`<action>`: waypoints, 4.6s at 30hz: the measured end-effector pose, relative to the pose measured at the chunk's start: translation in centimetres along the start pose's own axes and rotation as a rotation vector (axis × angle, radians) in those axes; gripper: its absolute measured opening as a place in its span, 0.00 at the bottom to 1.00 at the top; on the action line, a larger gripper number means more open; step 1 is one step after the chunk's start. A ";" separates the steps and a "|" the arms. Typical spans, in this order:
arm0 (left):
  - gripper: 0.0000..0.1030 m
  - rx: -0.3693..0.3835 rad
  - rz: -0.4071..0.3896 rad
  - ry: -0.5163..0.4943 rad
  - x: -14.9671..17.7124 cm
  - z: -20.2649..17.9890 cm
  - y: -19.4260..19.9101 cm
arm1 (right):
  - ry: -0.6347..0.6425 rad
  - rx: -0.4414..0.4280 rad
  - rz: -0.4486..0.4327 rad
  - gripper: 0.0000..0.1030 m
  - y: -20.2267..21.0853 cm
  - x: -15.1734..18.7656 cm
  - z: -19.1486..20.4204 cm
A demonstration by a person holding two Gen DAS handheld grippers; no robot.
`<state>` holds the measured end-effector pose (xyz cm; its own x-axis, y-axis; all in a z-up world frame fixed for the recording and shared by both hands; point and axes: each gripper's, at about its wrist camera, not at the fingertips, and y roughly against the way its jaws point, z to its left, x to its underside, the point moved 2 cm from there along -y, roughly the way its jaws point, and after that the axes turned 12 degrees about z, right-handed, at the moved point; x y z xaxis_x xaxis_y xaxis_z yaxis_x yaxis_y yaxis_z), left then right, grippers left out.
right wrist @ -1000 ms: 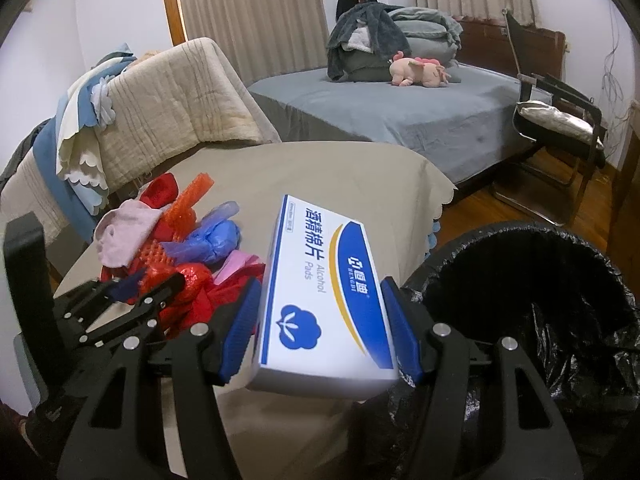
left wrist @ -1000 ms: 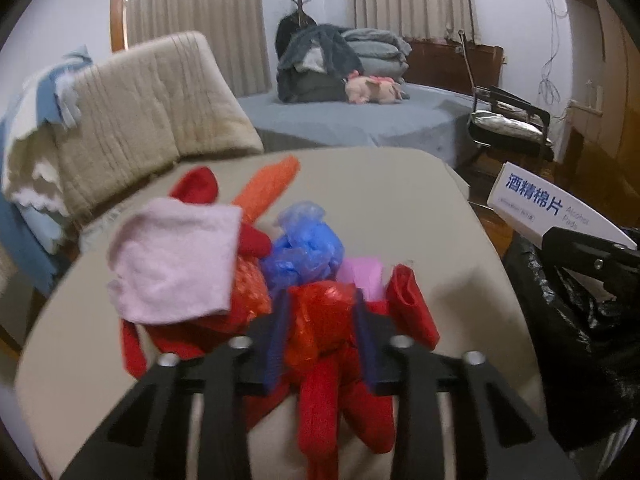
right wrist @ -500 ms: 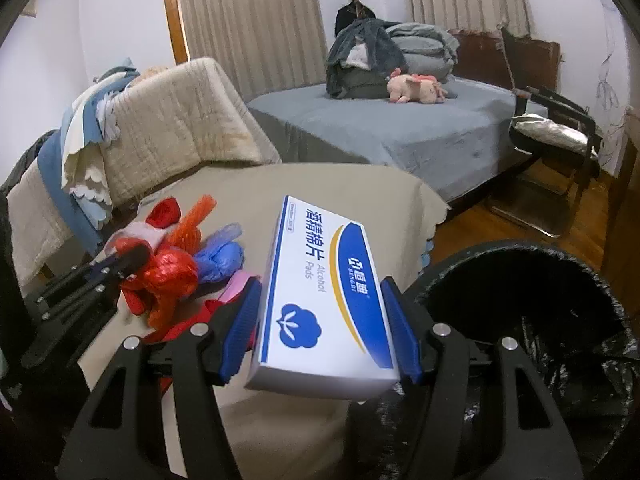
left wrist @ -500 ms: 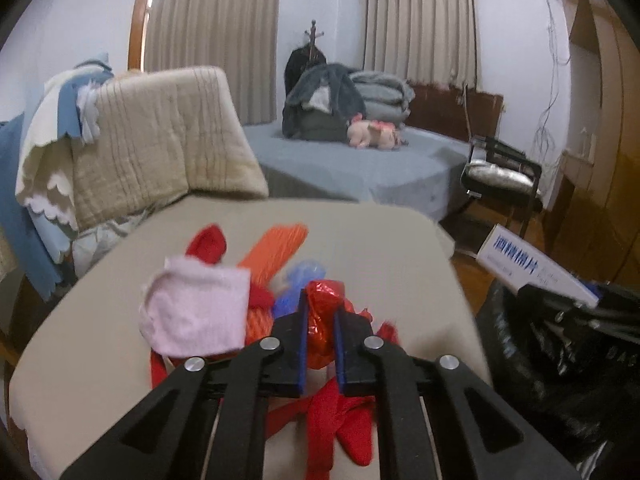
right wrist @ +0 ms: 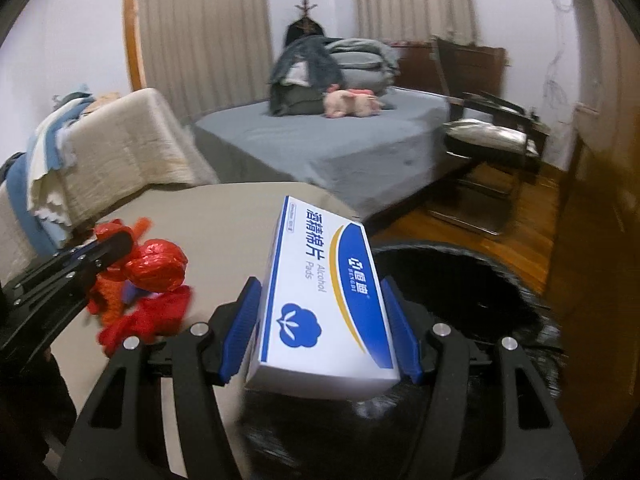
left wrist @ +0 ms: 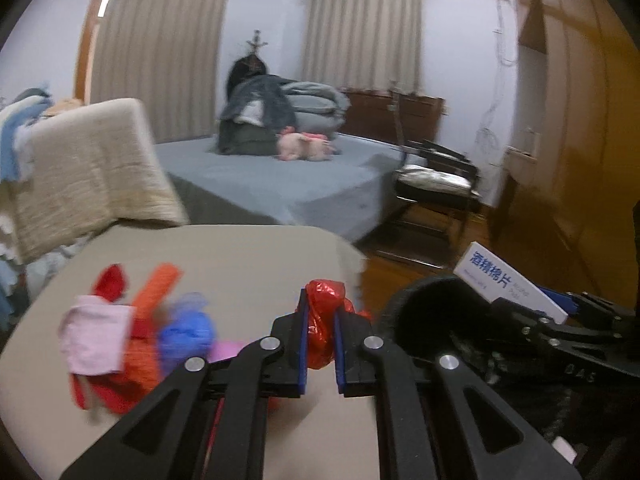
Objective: Collect trash
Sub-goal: 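Carry the box to the bin with the right gripper while the left gripper grasps the red plastic bag, then release the box and red bag into the black bin with both grippers, then grasp the red glove with the right gripper and lift it, then grasp the pink face mask with the left gripper while the right gripper holds the red glove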
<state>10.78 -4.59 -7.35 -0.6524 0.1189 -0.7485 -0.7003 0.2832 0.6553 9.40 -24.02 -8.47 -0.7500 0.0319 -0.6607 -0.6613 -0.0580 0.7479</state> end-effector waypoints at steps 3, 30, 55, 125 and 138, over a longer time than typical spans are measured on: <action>0.10 0.063 0.016 -0.033 -0.2 -3.1 -1.0 | -0.034 0.047 0.005 0.58 0.4 0.9 -2.6; 0.87 -0.072 0.054 0.005 3.0 2.0 0.3 | -0.054 0.008 -0.020 0.94 -1.0 1.7 -0.1; 0.87 -0.312 0.106 0.205 8.6 16.9 2.2 | 0.187 -0.168 0.141 0.94 -11.9 2.5 18.2; 0.73 -0.134 0.234 0.066 6.1 6.8 -7.9 | 0.085 -0.176 0.140 0.12 -8.6 0.1 6.7; 0.10 -0.086 0.314 0.082 6.1 6.2 -9.9 | 0.061 -0.196 0.144 0.12 -8.8 0.2 6.1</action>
<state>15.53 -0.76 -19.04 -0.8589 0.1101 -0.5002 -0.4809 0.1629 0.8615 14.96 -17.45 -14.75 -0.8302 -0.0506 -0.5552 -0.5276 -0.2505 0.8117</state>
